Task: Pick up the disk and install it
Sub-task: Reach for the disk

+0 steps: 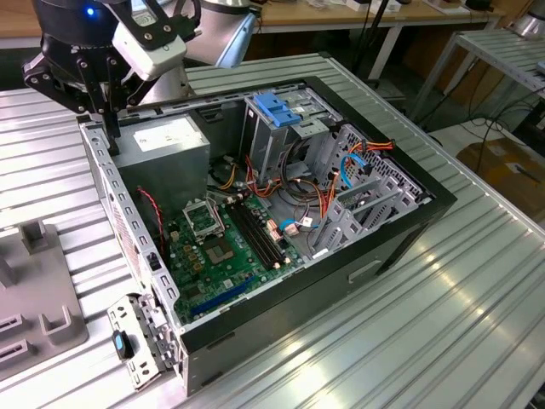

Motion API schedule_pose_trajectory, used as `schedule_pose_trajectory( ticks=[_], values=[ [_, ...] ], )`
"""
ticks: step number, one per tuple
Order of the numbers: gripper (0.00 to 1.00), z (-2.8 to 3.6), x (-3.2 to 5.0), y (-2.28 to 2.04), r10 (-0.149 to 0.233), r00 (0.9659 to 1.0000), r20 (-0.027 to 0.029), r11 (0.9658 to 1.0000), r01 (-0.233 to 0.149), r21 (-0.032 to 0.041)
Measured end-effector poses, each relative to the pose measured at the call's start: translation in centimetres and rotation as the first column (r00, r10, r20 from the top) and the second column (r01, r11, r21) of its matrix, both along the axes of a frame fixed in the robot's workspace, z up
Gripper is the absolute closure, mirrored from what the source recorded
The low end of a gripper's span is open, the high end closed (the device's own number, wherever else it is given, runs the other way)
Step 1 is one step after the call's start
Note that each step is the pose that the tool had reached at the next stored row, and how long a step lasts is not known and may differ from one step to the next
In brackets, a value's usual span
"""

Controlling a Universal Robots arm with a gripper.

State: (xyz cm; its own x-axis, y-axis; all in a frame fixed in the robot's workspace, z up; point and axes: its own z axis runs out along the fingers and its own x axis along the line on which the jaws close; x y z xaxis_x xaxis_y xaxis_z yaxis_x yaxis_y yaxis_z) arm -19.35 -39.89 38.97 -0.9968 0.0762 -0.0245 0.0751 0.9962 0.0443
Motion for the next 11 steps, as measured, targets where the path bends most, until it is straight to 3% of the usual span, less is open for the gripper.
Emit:
schedule_pose_trajectory(
  ticks=[6, 11],
  values=[
    [0.89, -0.04, -0.7, 0.0, 0.0, 1.0, 0.0001, 1.0, 0.0, 0.0001],
    [0.89, -0.03, -0.76, 0.0, 0.0, 1.0, 0.0, 1.0, 0.0, 0.0]
  ],
)
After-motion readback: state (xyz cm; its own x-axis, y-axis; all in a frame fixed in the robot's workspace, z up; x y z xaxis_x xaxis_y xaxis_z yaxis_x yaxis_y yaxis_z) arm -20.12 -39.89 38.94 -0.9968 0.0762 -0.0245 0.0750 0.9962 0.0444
